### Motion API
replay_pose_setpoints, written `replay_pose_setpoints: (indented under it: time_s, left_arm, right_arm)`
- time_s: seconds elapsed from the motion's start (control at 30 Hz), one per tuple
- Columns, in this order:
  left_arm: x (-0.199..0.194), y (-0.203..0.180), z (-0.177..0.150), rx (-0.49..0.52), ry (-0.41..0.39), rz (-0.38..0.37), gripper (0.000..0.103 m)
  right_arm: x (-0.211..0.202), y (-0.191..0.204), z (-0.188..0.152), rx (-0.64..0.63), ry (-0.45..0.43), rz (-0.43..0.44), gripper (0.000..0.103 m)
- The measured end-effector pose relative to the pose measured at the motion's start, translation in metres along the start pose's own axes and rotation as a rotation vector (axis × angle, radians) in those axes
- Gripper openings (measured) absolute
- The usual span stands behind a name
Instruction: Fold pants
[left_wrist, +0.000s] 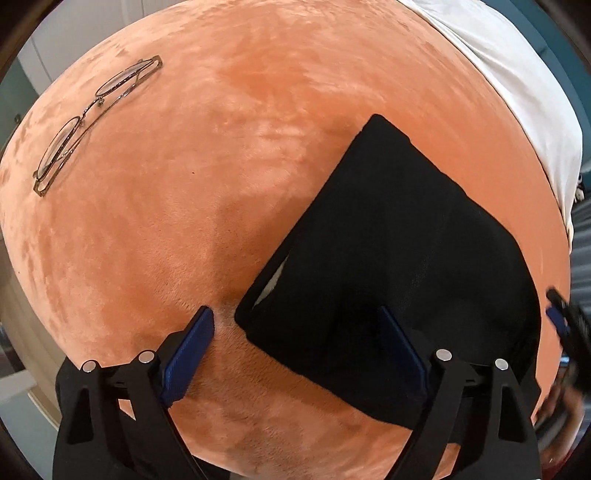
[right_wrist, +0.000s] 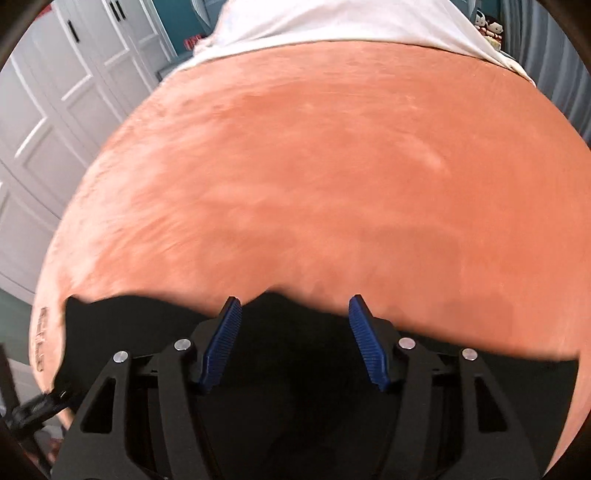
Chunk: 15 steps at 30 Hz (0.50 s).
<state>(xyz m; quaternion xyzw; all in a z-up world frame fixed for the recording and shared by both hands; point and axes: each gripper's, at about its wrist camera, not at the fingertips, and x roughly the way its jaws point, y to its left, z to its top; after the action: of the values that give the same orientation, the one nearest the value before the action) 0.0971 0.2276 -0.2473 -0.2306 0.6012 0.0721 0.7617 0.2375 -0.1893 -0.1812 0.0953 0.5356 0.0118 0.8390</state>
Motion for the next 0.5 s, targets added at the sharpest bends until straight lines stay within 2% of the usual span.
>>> replay_pose_setpoints:
  time_s: [0.07,0.1,0.13,0.17,0.2,0.27,0.33,0.37,0.47,0.5]
  left_arm:
    - [0.003,0.004,-0.002,0.008,-0.002,0.010,0.086]
    - [0.005,0.001,-0.003,0.014,-0.002,0.021,0.086]
    - [0.009,-0.004,-0.002,0.019,-0.003,0.033,0.087]
    - [0.013,-0.009,0.001,0.020,-0.004,0.039,0.090]
    - [0.014,-0.013,0.000,0.020,-0.008,0.043,0.092]
    - [0.016,-0.018,0.000,0.014,-0.013,0.061,0.092]
    - [0.026,-0.030,0.011,-0.007,-0.013,0.074,0.093]
    - [0.027,-0.031,0.012,-0.018,-0.009,0.074,0.093]
    - [0.032,-0.022,0.024,-0.058,-0.016,0.052,0.093]
    - [0.031,-0.022,0.025,-0.061,-0.036,0.053,0.088]
  right_arm:
    - [0.023,0.002,0.006,-0.050,0.101,0.041,0.059]
    - [0.035,0.011,0.003,-0.117,0.148,0.045,0.054]
    - [0.041,0.021,-0.001,-0.183,0.161,0.030,0.044]
    - [0.048,0.034,-0.005,-0.269,0.151,-0.008,0.037]
    - [0.054,0.039,-0.004,-0.301,0.143,-0.031,0.032]
    - [0.062,0.035,0.006,-0.247,0.122,-0.018,0.028]
    - [0.054,0.030,0.014,-0.181,0.060,-0.003,0.026]
    - [0.043,0.026,0.018,-0.142,0.006,-0.030,0.026]
    - [0.001,0.007,0.011,-0.019,-0.107,0.034,0.028]
    - [-0.016,0.002,0.001,0.006,-0.136,0.048,0.035]
